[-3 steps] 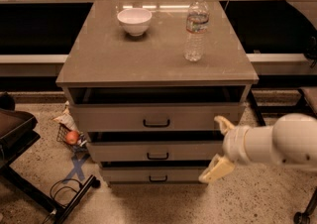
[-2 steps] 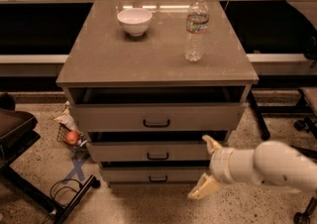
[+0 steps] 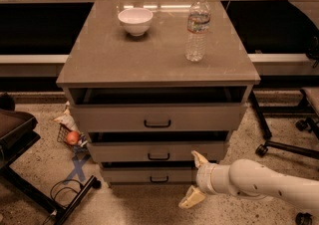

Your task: Open bottom drawer

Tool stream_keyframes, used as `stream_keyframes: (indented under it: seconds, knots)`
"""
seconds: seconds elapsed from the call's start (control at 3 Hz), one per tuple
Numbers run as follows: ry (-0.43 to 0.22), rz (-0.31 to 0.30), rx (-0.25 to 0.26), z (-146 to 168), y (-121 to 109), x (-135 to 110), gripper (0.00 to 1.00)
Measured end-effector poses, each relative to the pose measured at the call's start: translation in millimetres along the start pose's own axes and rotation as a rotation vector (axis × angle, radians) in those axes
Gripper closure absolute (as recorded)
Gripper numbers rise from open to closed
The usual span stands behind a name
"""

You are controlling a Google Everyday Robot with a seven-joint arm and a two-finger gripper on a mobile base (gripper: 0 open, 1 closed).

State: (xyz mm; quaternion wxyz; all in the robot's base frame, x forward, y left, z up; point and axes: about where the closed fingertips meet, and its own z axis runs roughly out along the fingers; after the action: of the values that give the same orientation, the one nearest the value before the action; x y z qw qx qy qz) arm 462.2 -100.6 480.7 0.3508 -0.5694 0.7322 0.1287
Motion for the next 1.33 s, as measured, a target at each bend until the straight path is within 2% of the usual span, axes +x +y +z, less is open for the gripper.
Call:
stream_keyframes:
  seconds: [0.33,0.67,1.33]
  knots:
    - [0.0,0.0,0.0,0.0,0.0,0.0,0.0]
    - [0.009,0.039,-0.039,30.7,-6.7,37.7,0.0]
    - [0.009,0.122,-0.044,99.8,-41.0,147.9,0.0]
